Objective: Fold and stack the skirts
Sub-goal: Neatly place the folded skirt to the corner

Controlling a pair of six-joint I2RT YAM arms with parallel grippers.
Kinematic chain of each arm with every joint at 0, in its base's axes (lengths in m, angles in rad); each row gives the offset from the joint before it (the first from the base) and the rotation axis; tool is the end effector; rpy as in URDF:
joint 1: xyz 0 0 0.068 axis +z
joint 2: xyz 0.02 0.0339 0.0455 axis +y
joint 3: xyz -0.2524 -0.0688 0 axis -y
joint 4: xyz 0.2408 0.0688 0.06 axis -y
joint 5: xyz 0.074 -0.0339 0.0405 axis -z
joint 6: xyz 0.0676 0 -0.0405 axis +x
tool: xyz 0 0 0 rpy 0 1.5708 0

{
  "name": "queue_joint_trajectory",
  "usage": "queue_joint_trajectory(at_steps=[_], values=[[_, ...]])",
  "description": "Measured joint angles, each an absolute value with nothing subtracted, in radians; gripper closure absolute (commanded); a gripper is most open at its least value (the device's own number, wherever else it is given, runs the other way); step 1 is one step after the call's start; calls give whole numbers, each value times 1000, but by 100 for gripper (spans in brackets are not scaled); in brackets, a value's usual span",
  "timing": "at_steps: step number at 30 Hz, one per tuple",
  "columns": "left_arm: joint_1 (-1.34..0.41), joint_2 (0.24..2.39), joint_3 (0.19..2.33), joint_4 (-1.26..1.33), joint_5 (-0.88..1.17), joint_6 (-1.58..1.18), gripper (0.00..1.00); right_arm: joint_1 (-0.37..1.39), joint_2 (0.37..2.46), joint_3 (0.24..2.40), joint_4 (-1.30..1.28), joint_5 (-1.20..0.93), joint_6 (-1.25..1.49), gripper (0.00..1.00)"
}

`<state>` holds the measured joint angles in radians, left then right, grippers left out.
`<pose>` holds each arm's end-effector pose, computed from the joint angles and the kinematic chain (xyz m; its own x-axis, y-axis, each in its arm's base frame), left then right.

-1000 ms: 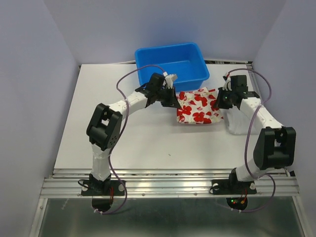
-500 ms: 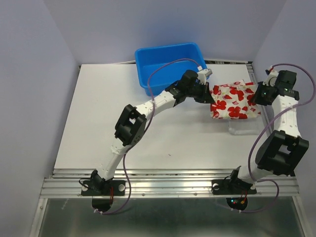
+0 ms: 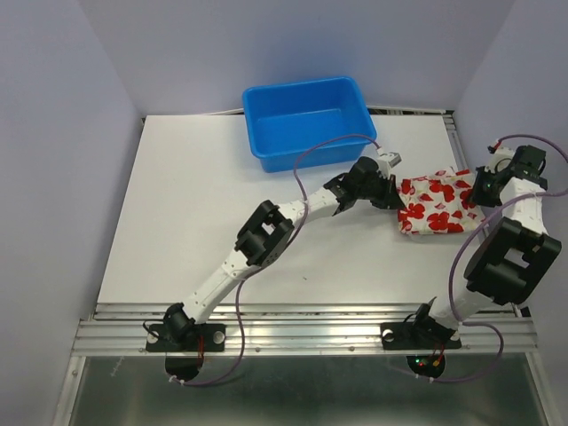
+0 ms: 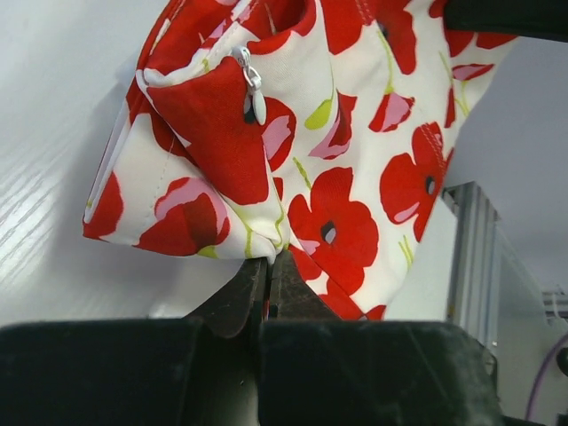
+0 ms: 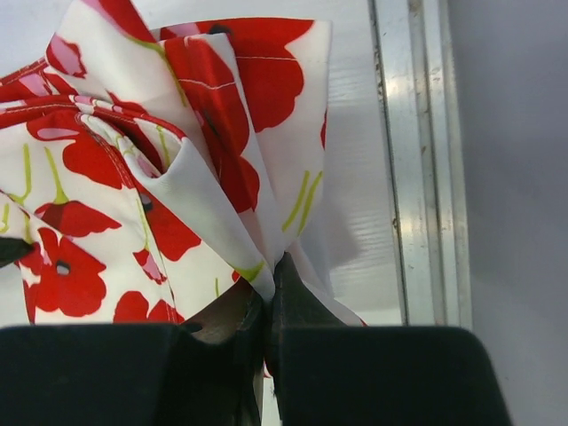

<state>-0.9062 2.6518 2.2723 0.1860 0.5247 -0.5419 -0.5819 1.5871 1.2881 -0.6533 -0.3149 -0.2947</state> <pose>0.3549 -0.5079 0.1733 -0.6094 0.0540 -0.7911 0.7823 0.2038 -0.5887 0.3056 -0.1760 0.2396 -0.7595 0.1691 -0.6281 0.1588 0.9846 0.0731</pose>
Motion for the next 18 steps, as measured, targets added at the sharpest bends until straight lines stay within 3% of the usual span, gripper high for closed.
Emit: queue_joint_trajectory(at_steps=[6,8,13,17,18], values=[[-897,2729,2293,199,493,-540,100,-581,1662,1201,-554,-331,-297,99],[-895,2732,2299,203,490,-538,94,-582,1680,1172,-527,-335,-301,96],[-893,2732,2300,216,489,-529,66,-582,1722,1151,-481,-321,-317,66],[-893,2729,2291,222,491,-530,66,-582,1724,1150,-457,-313,-319,42],[-893,2725,2283,221,491,-529,61,-582,1724,1151,-452,-315,-320,34]])
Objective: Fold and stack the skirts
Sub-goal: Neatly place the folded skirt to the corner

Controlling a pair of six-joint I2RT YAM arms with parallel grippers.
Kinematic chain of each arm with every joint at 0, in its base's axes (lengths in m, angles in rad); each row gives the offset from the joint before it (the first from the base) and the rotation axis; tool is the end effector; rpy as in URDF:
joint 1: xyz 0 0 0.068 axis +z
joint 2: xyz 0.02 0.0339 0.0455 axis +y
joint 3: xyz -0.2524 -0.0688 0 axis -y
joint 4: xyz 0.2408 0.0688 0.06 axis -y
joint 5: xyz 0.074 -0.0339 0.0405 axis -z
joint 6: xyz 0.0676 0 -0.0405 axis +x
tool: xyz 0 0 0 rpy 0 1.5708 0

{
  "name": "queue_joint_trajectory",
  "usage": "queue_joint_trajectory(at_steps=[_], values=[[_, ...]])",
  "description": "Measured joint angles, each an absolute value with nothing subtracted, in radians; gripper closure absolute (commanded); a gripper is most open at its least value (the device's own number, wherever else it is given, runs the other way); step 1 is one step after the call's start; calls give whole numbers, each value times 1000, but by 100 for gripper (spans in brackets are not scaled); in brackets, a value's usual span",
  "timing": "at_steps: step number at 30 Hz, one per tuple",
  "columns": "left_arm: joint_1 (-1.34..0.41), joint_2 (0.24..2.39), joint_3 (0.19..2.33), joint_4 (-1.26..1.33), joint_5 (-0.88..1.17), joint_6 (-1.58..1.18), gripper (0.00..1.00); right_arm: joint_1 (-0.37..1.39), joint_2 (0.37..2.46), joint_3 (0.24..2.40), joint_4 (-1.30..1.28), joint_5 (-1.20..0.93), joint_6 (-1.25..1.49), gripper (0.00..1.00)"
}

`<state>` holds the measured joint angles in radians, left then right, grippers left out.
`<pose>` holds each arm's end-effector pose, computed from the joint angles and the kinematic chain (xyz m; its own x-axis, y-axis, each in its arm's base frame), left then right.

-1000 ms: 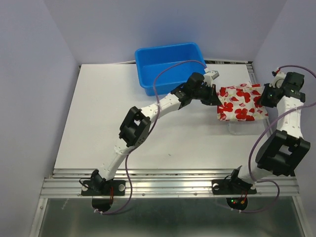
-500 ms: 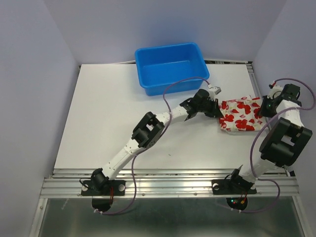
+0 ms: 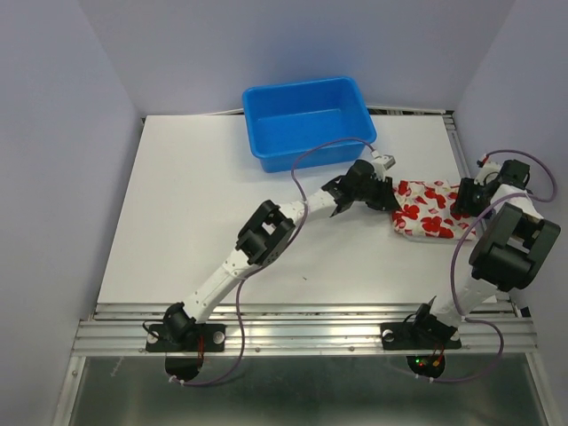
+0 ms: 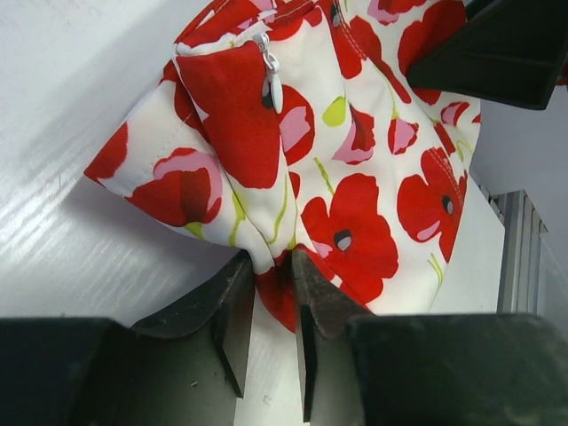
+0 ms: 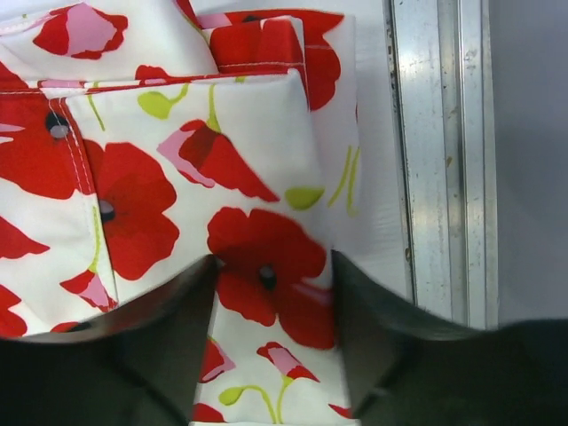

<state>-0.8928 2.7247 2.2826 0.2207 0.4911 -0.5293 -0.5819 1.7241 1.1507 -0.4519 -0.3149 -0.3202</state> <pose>0.3668 -0.5063 0.1376 -0.6114 0.0493 -0.7898 0.7723 0.2545 -0.5820 0.3165 -0.1832 0.1645 -0.8001 0.1681 -0.5758 0.1438 0.9857 0.0880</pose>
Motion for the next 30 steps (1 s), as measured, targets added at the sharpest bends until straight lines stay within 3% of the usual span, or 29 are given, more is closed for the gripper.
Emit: queue_joint_trajectory(at_steps=[1,5,7,8,9,15,21,25,30], values=[[-893,2714,2267,218,492,-529,46,-582,1724,1151,-452,-315,-316,31],[-892,2631,2197,171,484,-467,34,-582,1721,1175,-468,-330,-316,15],[-887,2558,2145,135,476,-444,21,-582,1710,1191,-477,-343,-316,0],[-884,2497,2111,116,467,-426,5,-582,1692,1203,-488,-355,-312,0],[-882,2447,2079,106,459,-409,1,-582,1682,1205,-490,-365,-318,0],[-838,2069,1866,32,369,-288,1,-567,1518,1258,-559,-454,-315,0],[-679,1755,1713,-72,355,-157,1,-471,1428,1372,-613,-531,-283,0],[-549,1607,1623,-181,304,-8,1,-293,1372,1345,-596,-542,-204,0],[-490,1378,1351,-247,259,105,1,1,1299,1145,-474,-529,-75,0]])
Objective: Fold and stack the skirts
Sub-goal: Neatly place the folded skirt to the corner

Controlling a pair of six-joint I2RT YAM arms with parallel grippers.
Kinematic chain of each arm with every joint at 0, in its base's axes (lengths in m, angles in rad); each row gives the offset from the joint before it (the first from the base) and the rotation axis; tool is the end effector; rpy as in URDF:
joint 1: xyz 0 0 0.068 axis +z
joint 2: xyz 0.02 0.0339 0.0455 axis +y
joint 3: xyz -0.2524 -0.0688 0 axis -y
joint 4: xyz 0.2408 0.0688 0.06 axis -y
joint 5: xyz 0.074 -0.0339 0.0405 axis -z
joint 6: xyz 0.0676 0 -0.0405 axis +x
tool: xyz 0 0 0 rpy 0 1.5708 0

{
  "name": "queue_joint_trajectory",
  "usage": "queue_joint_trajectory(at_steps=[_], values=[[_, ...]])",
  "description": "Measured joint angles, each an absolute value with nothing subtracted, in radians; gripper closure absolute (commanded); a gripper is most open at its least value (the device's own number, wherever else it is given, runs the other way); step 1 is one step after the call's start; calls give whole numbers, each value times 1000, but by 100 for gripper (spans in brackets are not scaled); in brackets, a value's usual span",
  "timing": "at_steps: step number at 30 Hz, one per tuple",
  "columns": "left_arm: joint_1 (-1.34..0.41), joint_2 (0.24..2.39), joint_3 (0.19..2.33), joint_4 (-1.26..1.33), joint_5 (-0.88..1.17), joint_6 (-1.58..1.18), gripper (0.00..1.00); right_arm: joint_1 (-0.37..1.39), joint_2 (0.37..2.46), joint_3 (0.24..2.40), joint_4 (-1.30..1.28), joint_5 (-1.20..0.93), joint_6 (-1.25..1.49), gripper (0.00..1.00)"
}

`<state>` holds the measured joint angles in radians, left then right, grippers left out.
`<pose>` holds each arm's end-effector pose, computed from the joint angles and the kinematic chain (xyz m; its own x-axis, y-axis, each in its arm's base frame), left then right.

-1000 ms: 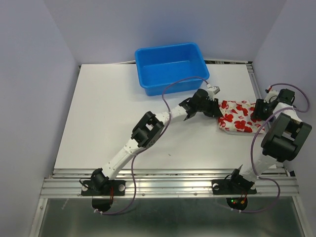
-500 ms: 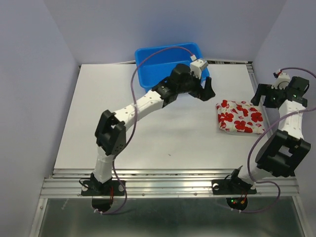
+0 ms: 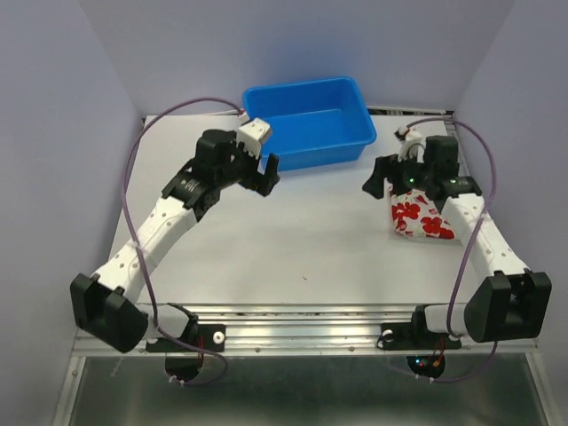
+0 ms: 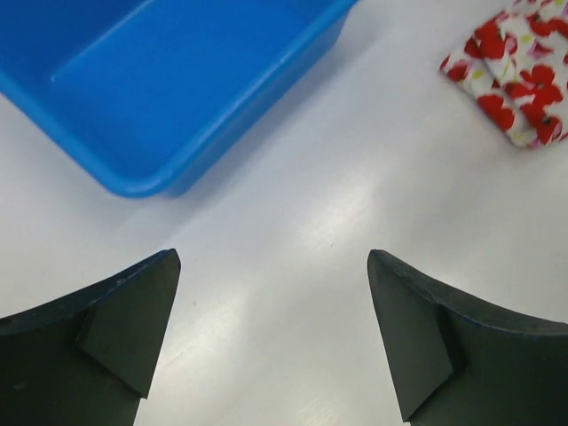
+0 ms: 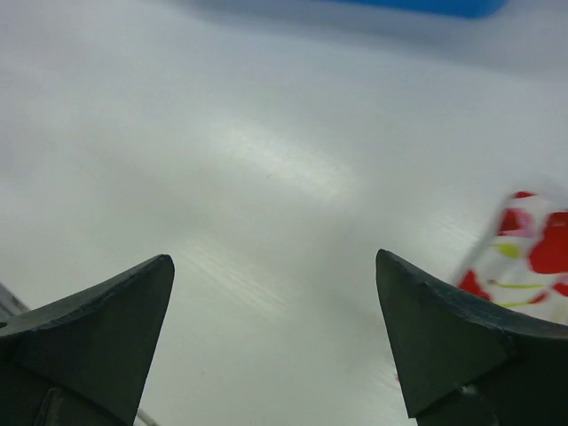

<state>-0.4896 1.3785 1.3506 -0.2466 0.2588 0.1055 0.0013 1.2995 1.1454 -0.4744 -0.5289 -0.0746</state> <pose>0.2992 -0.1791 0.3767 -0.1671 0.2044 -0.9645 0.6935 0.7198 0.0324 0.3065 0.0345 0.3012 -0.5558 -0.0651 -0.8288 -0.4520 0.8604 0.2355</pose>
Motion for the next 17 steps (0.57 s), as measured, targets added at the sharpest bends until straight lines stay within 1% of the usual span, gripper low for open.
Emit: queue_joint_trajectory(at_steps=[1,4,7,11,17], values=[[-487,1291,1233,-260,253,126,1,51,1301,1108,-456,-527,-57,0],[-480,1176,1074,-274,234,158,1,194,1312,968,-380,-489,-6,0],[-462,1138,967,-275,206,175,1,279,1319,864,-353,-471,8,0],[-437,1132,861,-274,187,183,1,289,1314,828,-337,-443,16,0],[-429,1132,842,-263,178,185,1,288,1253,801,-312,-428,17,0]])
